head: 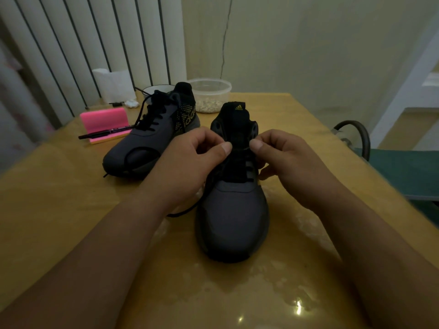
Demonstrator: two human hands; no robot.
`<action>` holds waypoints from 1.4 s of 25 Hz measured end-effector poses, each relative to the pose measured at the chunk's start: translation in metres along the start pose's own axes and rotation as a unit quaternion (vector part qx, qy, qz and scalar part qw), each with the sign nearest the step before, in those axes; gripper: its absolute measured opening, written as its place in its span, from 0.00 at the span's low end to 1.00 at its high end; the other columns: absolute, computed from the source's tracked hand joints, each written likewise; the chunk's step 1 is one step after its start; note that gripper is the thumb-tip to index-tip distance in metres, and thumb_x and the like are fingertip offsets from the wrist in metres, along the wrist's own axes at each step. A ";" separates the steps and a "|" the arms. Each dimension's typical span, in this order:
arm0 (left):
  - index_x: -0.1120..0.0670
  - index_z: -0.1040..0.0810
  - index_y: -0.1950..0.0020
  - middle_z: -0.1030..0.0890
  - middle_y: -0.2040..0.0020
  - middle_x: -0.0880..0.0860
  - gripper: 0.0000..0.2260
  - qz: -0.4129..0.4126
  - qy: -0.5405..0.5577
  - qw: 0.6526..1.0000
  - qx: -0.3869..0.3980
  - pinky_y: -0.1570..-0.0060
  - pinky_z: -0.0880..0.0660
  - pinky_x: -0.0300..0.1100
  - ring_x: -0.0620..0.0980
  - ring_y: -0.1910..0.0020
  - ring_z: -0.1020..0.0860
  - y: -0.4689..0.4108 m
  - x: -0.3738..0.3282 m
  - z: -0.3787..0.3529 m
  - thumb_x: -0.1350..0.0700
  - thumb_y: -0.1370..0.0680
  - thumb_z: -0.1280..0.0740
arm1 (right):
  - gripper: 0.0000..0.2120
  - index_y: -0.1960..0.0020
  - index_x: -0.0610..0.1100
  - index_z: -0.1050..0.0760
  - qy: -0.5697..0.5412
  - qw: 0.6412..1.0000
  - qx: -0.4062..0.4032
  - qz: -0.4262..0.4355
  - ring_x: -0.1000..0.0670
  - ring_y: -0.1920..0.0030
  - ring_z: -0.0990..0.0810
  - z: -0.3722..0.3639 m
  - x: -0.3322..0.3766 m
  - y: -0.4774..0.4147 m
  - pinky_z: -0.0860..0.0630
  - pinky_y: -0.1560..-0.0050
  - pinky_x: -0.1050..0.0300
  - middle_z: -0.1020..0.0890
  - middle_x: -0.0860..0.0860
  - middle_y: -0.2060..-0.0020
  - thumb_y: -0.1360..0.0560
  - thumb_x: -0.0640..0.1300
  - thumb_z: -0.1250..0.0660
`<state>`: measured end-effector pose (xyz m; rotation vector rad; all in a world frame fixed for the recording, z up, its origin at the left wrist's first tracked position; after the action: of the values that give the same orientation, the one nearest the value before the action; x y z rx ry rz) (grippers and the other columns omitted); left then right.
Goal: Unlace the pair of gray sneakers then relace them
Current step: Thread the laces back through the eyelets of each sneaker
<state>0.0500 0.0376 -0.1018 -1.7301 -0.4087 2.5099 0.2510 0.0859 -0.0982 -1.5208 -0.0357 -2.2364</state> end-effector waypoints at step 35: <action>0.55 0.20 0.33 0.17 0.48 0.54 0.17 -0.028 0.281 0.956 0.074 0.49 0.21 0.44 0.50 0.54 0.21 -0.012 0.011 0.021 0.57 0.20 0.38 | 0.16 0.66 0.49 0.32 -0.438 0.884 -0.152 -0.062 0.52 0.65 0.26 0.059 -0.016 -0.002 0.32 0.58 0.56 0.31 0.52 0.68 0.18 0.45 0.38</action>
<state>0.0255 0.0478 -0.1016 -2.2062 -0.2117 1.8292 0.3066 0.1084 -0.0885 -2.6497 -0.0530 -1.4841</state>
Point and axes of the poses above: each hand's wrist, its own y-axis away from the middle knuckle, its own z-axis out of the back of the hand, x = y × z, the point moved 1 cm from there along -y, towards the middle knuckle
